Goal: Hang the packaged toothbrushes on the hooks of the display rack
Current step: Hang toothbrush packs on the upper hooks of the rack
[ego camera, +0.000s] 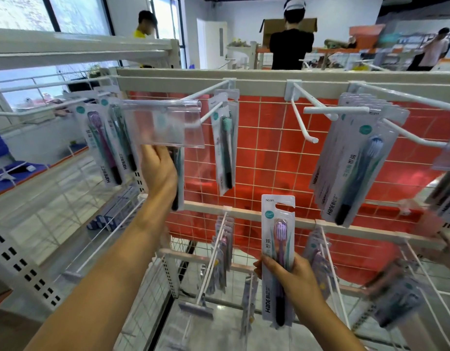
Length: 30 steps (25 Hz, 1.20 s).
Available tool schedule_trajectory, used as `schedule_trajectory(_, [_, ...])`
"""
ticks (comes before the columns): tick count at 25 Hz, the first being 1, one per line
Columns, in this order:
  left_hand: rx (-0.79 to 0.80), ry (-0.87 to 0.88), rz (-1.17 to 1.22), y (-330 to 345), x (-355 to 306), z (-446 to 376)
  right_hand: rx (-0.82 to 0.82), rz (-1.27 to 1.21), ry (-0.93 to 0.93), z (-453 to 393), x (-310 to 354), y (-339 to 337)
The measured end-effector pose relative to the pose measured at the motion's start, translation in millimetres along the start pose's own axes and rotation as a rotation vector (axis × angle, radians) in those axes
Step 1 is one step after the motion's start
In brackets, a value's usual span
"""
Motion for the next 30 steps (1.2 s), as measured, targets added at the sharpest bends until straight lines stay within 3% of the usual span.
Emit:
schedule_trajectory(2, [0.016,-0.023,0.002,2,-13,12,0.02,-0.004,-0.011,-1,1,7])
schedule_trajectory(6, [0.223,-0.047,0.189,28,-22,43,0.053,-0.018,-0.027,0,2,19])
schedule_trajectory(16, [0.221,-0.159,0.153,61,-31,40,0.015,0.028,-0.041,5,-3,-1])
schedule_trajectory(30, [0.423,-0.213,0.109,101,-42,33,0.025,0.014,-0.006,13,2,-3])
Point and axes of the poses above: each hand's wrist, its own z-axis away from the middle knuckle, its own y-axis out of the palm, x = y × z, the point moved 7 cm from there along -z, towards the middle knuckle, and after that the axes turned 1 degree about y, right-handed, at the moved point
